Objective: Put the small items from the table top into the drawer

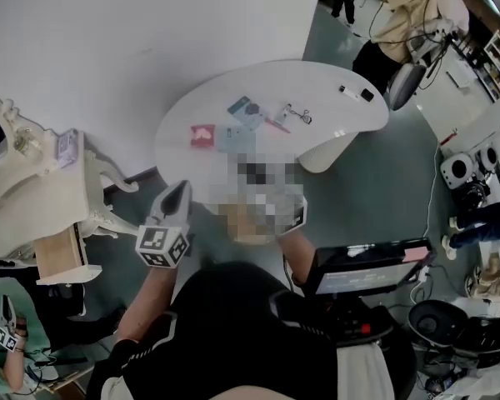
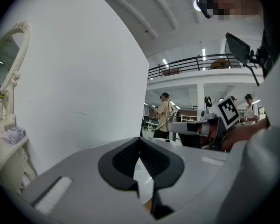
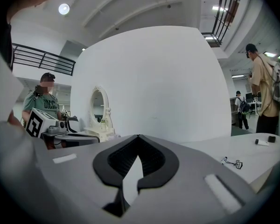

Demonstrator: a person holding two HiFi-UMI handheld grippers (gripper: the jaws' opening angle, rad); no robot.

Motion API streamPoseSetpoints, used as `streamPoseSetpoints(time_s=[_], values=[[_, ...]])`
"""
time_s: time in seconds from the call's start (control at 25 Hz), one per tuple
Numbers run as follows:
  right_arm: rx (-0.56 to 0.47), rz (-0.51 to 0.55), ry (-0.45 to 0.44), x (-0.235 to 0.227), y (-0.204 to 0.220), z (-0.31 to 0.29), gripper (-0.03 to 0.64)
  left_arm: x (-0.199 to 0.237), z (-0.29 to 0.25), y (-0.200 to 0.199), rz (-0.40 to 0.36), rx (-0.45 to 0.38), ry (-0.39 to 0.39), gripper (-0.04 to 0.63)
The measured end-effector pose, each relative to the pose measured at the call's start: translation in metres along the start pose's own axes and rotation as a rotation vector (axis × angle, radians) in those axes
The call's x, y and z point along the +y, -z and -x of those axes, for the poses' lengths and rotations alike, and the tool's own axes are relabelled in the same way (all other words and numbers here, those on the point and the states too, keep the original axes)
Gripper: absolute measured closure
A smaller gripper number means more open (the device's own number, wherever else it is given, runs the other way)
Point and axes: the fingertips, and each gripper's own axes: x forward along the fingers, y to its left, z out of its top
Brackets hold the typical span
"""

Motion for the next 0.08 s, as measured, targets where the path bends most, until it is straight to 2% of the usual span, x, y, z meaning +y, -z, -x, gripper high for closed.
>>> streamPoseSetpoints(time_s=[0.08], values=[[-0.001,0.002,0.000,-0.0012,-0.0002,0.0004,0.617,-0.0007,-0.0008,-0.0001,0.000,-0.001,0.001,0.595]])
